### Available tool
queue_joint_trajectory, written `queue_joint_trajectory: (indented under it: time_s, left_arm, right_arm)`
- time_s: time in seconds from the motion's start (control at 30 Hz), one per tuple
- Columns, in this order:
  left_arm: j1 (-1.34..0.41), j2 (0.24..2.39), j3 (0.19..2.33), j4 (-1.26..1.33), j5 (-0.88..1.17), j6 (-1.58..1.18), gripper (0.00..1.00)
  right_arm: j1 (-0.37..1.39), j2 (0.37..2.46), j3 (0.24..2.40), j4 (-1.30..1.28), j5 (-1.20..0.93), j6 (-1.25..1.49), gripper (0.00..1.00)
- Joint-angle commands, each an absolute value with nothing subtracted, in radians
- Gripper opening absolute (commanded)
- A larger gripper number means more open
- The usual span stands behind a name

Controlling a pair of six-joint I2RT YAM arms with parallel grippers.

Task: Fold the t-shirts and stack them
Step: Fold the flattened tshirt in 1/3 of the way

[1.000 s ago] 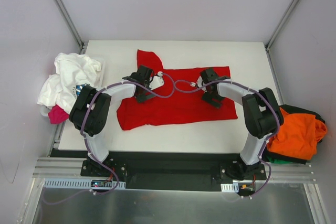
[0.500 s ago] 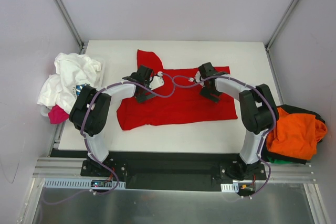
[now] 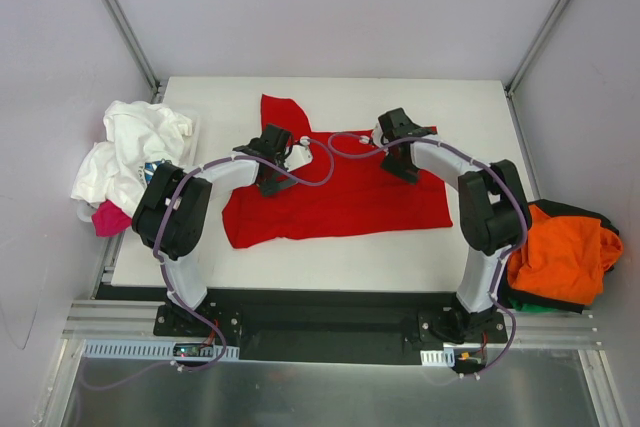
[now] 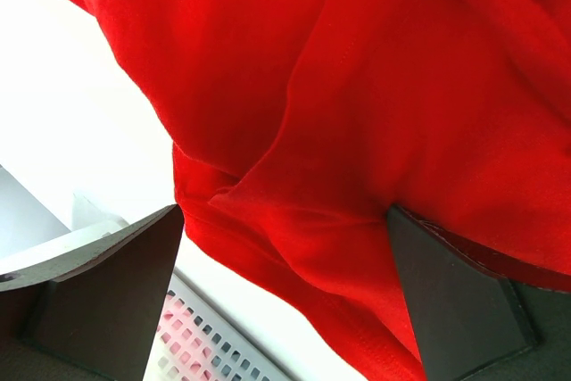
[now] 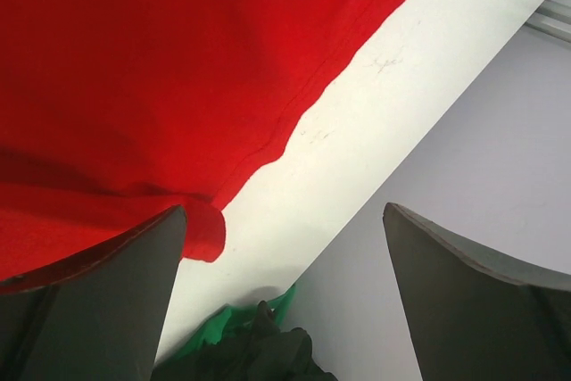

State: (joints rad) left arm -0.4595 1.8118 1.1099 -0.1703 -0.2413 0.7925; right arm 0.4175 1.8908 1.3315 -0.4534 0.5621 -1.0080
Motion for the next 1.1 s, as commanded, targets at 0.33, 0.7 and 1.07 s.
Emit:
queue_joint_trajectory:
  time_s: [0.33, 0.7, 1.07]
  left_arm:
    - [-0.471, 1.805, 1.104, -0.210, -0.222, 0.767, 0.99]
    - [-0.476, 1.796, 1.094, -0.209, -0.229, 0.770, 0.99]
    - [-0.479, 1.810, 1.091, -0.209, -0.224, 0.765, 0.99]
  right_arm:
    - [0.437, 1.707, 1.243, -0.509, 0.557, -0.956, 0.96]
    - [0.443, 1.741, 1.163, -0.466, 0.525, -0.923, 0.96]
    - [0.445, 1.842, 1.134, -0.393, 0.506, -0.925, 0.96]
